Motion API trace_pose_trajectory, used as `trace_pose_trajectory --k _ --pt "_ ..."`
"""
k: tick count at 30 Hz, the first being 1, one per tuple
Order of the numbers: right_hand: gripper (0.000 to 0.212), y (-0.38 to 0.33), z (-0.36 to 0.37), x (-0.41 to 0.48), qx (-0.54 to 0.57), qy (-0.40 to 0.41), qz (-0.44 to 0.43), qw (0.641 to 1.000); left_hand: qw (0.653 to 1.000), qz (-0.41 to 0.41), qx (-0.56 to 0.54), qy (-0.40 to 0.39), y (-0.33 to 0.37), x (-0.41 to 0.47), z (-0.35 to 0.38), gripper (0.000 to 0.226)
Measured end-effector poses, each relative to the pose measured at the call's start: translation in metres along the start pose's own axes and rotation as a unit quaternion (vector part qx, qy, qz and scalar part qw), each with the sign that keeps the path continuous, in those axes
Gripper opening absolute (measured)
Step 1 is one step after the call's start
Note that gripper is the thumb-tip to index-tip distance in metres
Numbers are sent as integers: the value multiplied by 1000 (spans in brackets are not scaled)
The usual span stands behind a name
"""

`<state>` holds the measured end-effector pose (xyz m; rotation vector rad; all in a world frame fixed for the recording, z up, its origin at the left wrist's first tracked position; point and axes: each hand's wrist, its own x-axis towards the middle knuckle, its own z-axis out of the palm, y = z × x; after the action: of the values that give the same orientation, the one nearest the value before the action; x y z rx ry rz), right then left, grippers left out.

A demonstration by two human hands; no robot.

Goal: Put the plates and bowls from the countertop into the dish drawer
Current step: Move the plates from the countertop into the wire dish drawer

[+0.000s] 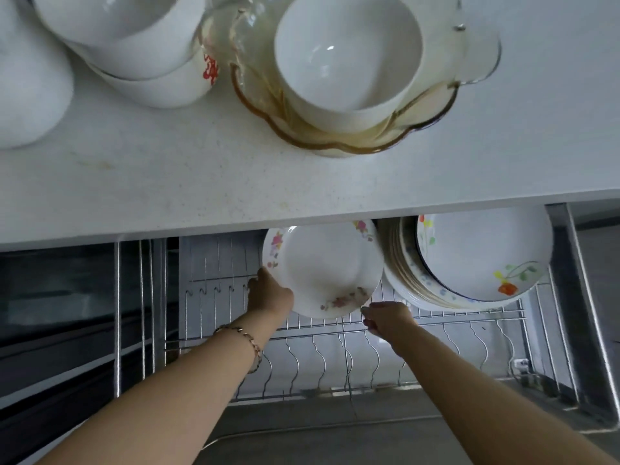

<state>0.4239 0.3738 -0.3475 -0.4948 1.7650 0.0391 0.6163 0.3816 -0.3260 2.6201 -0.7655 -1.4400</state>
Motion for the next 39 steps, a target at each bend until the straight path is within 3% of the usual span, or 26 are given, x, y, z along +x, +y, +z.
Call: trace_pose_trajectory --k 3,6,12,16,22,28,33,39 --pt "7 -8 -27 -29 -141 -54 -16 988 992 64 76 -78 21 -41 -7 45" --pt "31 -15 -62 -61 -240 -30 -95 966 976 132 113 -131 55 -94 -12 29" --pt "36 -21 -182 -142 -274 6 -178 945 945 244 167 -139 144 -206 12 26" --pt "36 -16 -289 -175 -346 74 -221 909 927 285 198 -139 210 -277 63 22" --pt "38 -10 -463 -202 -378 127 -276 874 924 318 187 -102 316 -377 148 25" --pt "37 -27 -595 -234 -365 181 -293 865 926 342 154 -54 426 -430 190 20" --pt "35 -60 -666 -247 -325 226 -307 866 926 366 90 -37 495 -450 203 15" --pt "32 -104 -716 -232 -273 221 -320 880 935 349 62 -28 552 -448 211 30"
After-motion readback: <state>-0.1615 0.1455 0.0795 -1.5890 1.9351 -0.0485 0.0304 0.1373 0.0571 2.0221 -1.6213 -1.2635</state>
